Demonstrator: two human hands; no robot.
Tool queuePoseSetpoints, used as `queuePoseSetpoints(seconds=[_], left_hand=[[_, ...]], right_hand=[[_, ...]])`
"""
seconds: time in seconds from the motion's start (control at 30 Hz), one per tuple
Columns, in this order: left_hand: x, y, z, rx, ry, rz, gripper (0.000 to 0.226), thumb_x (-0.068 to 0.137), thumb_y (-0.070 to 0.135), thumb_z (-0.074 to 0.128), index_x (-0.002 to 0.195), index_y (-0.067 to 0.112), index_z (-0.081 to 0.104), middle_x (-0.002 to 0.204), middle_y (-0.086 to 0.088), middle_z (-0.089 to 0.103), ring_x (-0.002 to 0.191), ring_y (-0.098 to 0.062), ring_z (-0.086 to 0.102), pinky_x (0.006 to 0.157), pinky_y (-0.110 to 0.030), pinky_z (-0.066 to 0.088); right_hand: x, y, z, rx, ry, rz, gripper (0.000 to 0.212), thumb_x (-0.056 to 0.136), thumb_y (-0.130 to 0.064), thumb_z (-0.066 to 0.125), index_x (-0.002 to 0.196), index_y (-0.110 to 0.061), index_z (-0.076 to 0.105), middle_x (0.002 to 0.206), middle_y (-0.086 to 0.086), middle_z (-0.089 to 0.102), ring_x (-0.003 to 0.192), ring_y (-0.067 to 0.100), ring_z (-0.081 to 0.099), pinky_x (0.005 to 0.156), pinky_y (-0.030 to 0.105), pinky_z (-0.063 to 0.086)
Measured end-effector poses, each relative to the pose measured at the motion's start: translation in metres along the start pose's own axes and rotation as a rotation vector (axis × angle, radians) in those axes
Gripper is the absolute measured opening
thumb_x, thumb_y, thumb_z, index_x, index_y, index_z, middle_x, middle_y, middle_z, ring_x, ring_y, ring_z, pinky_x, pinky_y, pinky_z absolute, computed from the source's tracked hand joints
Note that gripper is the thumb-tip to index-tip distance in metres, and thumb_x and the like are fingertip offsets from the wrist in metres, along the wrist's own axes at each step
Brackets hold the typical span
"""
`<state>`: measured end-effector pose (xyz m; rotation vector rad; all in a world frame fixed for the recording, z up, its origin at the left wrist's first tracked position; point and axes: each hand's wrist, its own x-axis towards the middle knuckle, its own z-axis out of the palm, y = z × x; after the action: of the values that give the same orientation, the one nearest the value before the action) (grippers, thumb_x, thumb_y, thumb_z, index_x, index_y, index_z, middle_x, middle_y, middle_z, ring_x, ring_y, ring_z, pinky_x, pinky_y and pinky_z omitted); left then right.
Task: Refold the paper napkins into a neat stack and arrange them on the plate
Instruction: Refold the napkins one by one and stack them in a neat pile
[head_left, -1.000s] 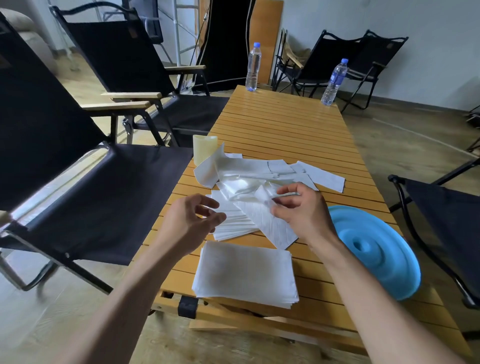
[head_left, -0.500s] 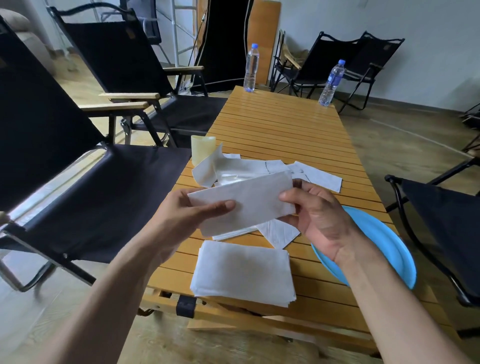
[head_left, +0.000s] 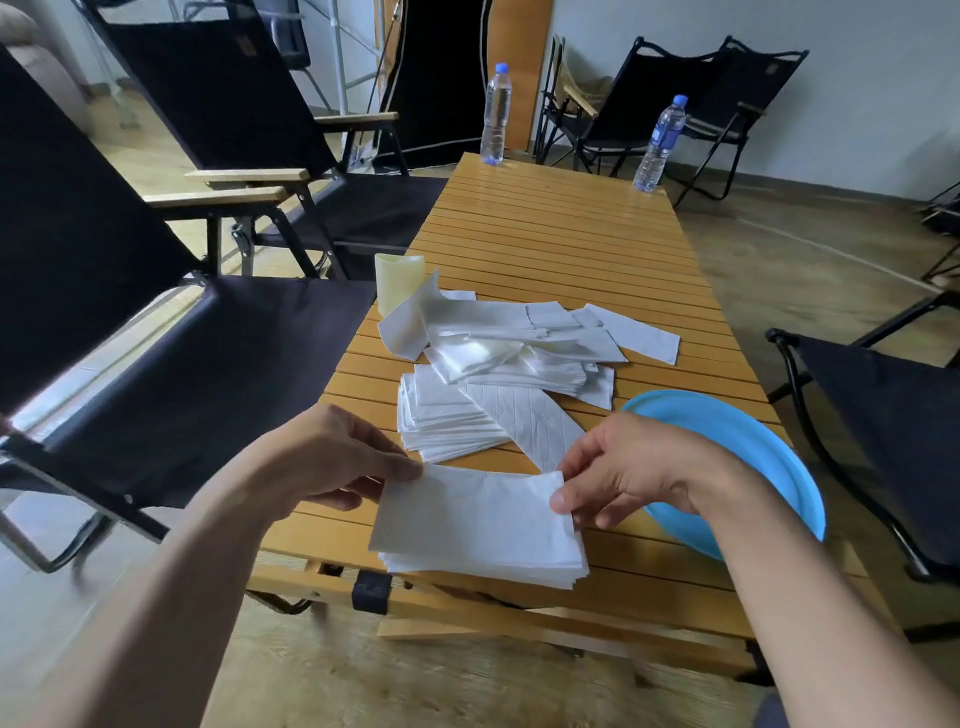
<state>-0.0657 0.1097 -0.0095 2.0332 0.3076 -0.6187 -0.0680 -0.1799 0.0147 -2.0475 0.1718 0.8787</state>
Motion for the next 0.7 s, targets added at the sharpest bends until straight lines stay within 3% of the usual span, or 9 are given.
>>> queuePoseSetpoints(seconds=[0.17, 0.33, 0.57, 0.7], left_hand=[[0.005, 0.001, 0.011, 0.101, 0.034, -0.020, 0.028, 0.068, 0.036, 0.090, 0.083, 0.017, 0.075, 0.068, 0.004, 0.077, 0.058, -0.002, 0.071, 0.051, -0.021, 0.045], [0.008, 0.000, 0.017, 0.141, 0.091, 0.008, 0.034, 0.065, 0.041, 0.091, 0.080, 0.015, 0.074, 0.064, 0.003, 0.075, 0.053, -0.003, 0.069, 0.044, -0.018, 0.043], [0.013, -0.002, 0.018, 0.187, 0.149, 0.071, 0.037, 0.065, 0.045, 0.089, 0.080, 0.015, 0.073, 0.059, 0.008, 0.073, 0.047, 0.000, 0.065, 0.038, -0.014, 0.039], [0.015, -0.003, 0.019, 0.244, 0.154, 0.043, 0.040, 0.062, 0.049, 0.089, 0.080, 0.018, 0.073, 0.057, 0.006, 0.072, 0.050, -0.004, 0.061, 0.045, -0.019, 0.043]], right_hand=[[0.004, 0.000, 0.004, -0.102, 0.050, 0.059, 0.036, 0.073, -0.005, 0.087, 0.097, -0.007, 0.059, 0.071, 0.008, 0.076, 0.063, 0.016, 0.074, 0.048, 0.020, 0.052], [0.009, 0.002, 0.005, -0.151, 0.076, 0.076, 0.038, 0.073, -0.005, 0.087, 0.090, -0.011, 0.053, 0.068, 0.009, 0.074, 0.056, 0.015, 0.069, 0.044, 0.020, 0.049], [0.016, 0.005, 0.005, -0.221, 0.095, 0.073, 0.036, 0.071, -0.010, 0.089, 0.085, -0.013, 0.057, 0.065, 0.005, 0.074, 0.057, 0.014, 0.069, 0.045, 0.021, 0.049], [0.015, 0.006, 0.004, -0.317, 0.154, 0.063, 0.031, 0.068, -0.022, 0.092, 0.078, -0.014, 0.064, 0.059, -0.002, 0.072, 0.053, 0.008, 0.066, 0.041, 0.018, 0.044]])
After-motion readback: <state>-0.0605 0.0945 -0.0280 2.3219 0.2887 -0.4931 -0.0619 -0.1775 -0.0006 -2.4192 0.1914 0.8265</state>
